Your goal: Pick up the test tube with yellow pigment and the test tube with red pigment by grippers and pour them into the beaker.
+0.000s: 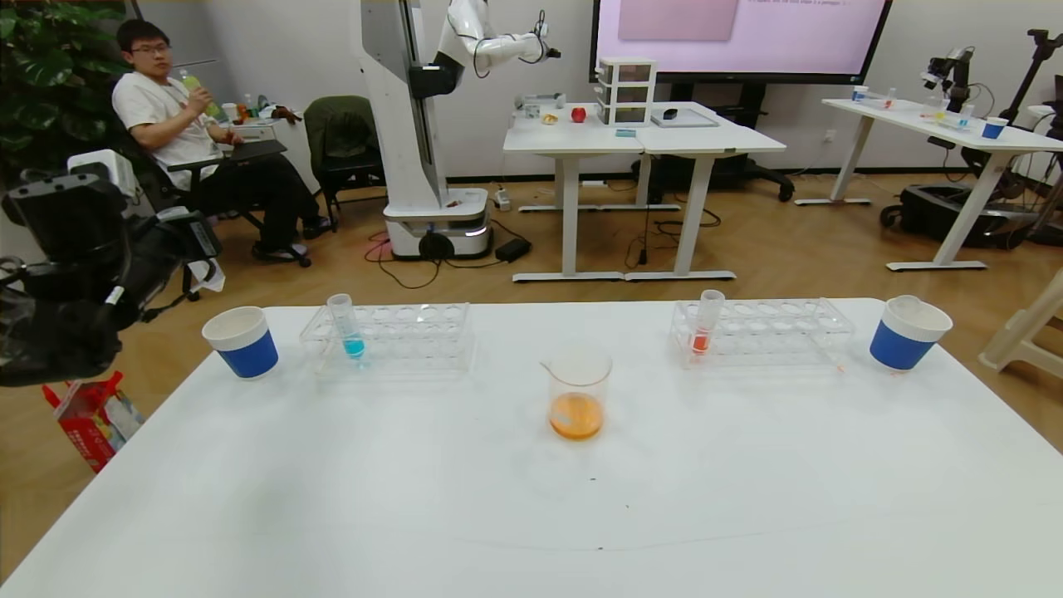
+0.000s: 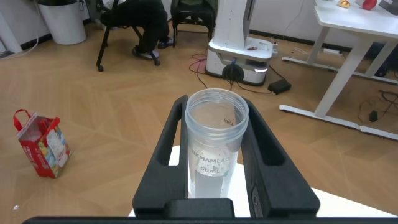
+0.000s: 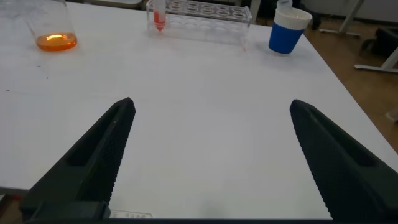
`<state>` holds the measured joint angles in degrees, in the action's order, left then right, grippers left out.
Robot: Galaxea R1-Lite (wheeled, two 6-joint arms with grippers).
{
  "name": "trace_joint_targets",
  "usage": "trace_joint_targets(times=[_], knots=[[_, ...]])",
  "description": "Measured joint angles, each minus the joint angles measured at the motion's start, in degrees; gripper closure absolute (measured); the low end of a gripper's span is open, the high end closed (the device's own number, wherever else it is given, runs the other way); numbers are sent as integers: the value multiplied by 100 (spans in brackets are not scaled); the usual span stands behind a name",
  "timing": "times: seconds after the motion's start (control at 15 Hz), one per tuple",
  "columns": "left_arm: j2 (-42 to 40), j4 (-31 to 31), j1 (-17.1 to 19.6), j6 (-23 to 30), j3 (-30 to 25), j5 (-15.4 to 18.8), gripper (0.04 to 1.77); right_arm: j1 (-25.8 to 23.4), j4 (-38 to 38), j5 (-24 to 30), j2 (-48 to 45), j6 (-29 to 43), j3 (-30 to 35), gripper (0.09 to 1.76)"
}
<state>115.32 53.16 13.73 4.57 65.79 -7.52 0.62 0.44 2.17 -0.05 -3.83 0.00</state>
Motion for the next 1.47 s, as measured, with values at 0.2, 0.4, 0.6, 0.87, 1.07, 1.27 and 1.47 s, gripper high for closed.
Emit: trace_joint_targets(times=[0.2,0.4,0.6,0.87,1.07,1.27,1.47], knots=[[439,529,2,27,-118,-35,130,0,0,0,0,0,0,11],[879,891,10,33,-163,-82,130,0,0,0,0,0,0,11],[1193,1014,33,38,-174,-143,130,0,0,-2,0,2,0,11],[1357,1090,29,66,-212,-269,130,0,0,-2,0,0,0,11],[1392,1384,35,69,-341,-256,115,0,0,0,0,0,0,11],[1390,1390,41,63,-358,-254,19,0,0,-2,0,0,0,11],[1274,1340,29,66,-299,-239,6,1,0,-2,0,0,0,11]])
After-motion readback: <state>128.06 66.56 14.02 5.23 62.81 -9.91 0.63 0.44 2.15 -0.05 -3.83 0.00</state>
